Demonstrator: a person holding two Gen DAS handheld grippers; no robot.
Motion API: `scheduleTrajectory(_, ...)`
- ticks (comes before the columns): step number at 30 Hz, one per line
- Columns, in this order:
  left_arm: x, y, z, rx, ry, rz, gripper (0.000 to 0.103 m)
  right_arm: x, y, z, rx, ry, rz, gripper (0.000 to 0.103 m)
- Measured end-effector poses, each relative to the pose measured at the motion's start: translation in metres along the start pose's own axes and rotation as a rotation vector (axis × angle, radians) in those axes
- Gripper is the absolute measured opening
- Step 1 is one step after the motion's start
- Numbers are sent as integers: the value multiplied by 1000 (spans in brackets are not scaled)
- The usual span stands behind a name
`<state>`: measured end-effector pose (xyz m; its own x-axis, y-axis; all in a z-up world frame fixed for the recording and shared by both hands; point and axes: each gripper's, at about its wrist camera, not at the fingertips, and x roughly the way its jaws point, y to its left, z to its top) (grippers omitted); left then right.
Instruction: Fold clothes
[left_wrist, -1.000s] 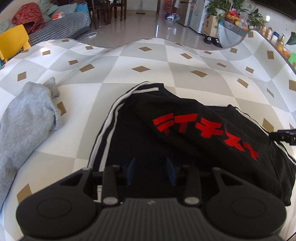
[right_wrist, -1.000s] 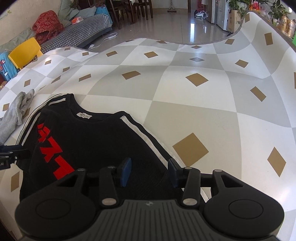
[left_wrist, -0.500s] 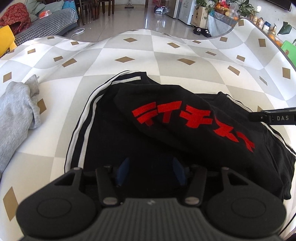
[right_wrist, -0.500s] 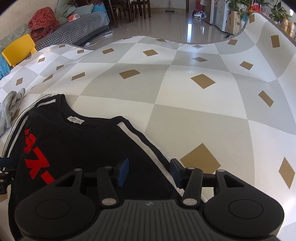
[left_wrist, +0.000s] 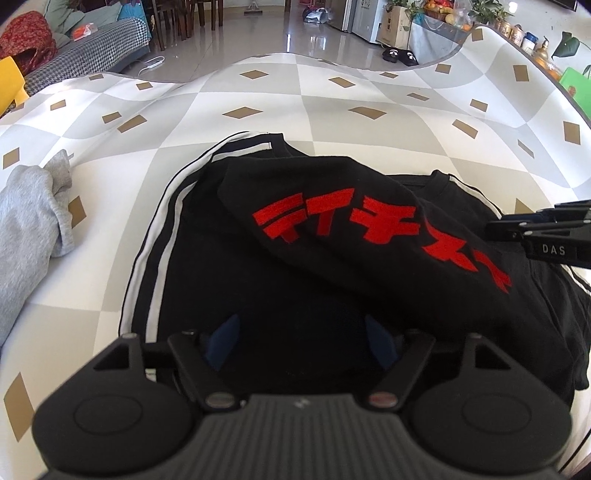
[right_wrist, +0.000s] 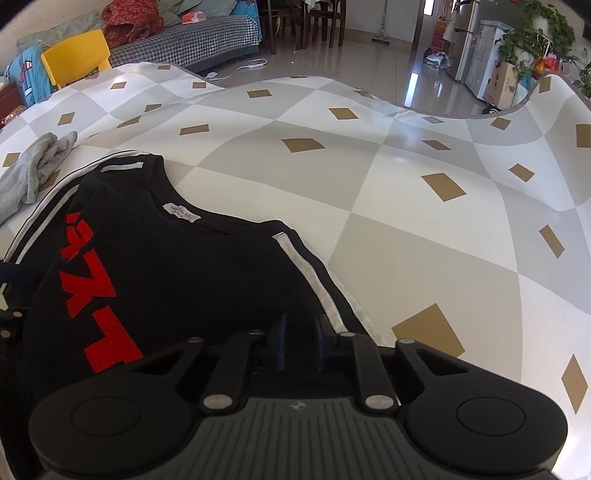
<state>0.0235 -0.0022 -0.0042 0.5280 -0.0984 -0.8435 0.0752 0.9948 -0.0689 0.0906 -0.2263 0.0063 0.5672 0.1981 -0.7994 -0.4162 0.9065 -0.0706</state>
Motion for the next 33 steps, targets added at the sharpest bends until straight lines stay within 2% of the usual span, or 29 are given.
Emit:
scheduleTrajectory(4,0,1,0,-12,5,3,80,-5,-2,3,15,-8,-17,3)
scheduleTrajectory(10,0,4,-2,-28,7,24,86,-42,-12,23,98,-145,4,2)
scheduleTrajectory(14,-1,4,-3,-34,9,33,89,-76,-11,37,144,-255,64,2)
scheduleTrajectory(19,-2,5,-6,-44,6,45,89,-120,3,48,136,-397,136,2)
scheduleTrajectory(22,-3,7,-7,-60,1,48,90,-142,11,52,131,-449,184,2)
scheduleTrajectory(25,-5,8,-8,-78,4,55,90,-147,15,50,137,-447,167,2)
scheduleTrajectory(28,-6,10,-9,-83,14,58,91,-134,10,48,145,-384,132,2)
scheduleTrajectory(30,-5,11,-10,-68,26,78,98,-123,7,43,141,-353,101,3)
scheduleTrajectory(31,-4,12,-11,-69,26,83,99,-116,5,42,146,-331,94,6)
scheduleTrajectory(33,-4,15,-12,-76,22,86,99,-102,0,38,163,-285,83,26)
